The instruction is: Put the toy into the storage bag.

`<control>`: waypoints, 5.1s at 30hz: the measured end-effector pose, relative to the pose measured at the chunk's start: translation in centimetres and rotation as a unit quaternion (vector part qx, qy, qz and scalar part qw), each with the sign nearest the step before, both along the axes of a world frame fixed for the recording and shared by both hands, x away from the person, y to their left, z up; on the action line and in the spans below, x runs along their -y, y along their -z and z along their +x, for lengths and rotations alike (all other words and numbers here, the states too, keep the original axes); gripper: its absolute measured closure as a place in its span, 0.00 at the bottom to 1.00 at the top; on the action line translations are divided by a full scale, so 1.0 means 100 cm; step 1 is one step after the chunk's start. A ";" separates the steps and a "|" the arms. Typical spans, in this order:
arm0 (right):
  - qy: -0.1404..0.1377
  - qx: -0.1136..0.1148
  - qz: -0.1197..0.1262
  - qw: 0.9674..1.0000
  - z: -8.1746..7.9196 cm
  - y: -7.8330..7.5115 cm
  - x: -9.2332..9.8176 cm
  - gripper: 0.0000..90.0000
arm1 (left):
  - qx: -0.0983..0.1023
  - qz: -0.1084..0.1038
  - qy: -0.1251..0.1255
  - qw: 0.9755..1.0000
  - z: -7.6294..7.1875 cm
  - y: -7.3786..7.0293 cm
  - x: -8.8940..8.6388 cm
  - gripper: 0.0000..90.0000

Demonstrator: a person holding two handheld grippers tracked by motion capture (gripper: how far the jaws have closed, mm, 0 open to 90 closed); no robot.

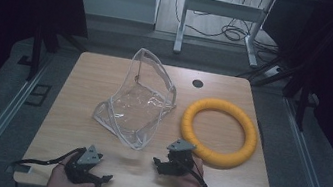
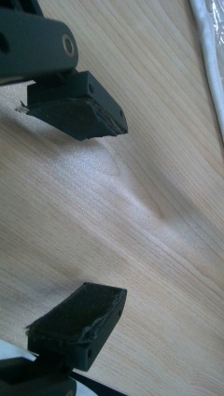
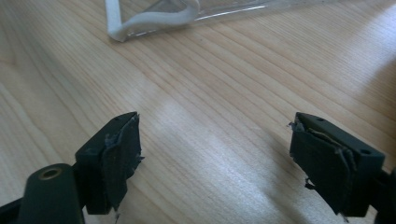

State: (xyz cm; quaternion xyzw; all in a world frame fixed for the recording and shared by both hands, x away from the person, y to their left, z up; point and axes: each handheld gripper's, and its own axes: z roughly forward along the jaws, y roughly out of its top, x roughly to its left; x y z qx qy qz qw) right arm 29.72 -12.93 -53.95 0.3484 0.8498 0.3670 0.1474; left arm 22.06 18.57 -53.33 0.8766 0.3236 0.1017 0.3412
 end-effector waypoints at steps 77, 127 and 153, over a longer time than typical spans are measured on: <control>-0.081 -0.044 -0.020 0.996 0.028 -0.092 0.062 0.37 | -0.003 -0.017 -0.010 1.000 0.002 -0.007 -0.003 0.21; -0.070 -0.164 -0.219 0.959 0.074 -0.049 0.083 0.40 | -0.012 -0.015 -0.009 1.000 0.004 -0.005 -0.001 0.21; -0.101 -0.188 -0.245 0.946 0.084 -0.038 0.075 0.55 | -0.012 -0.013 -0.006 1.000 0.004 -0.004 -0.001 0.21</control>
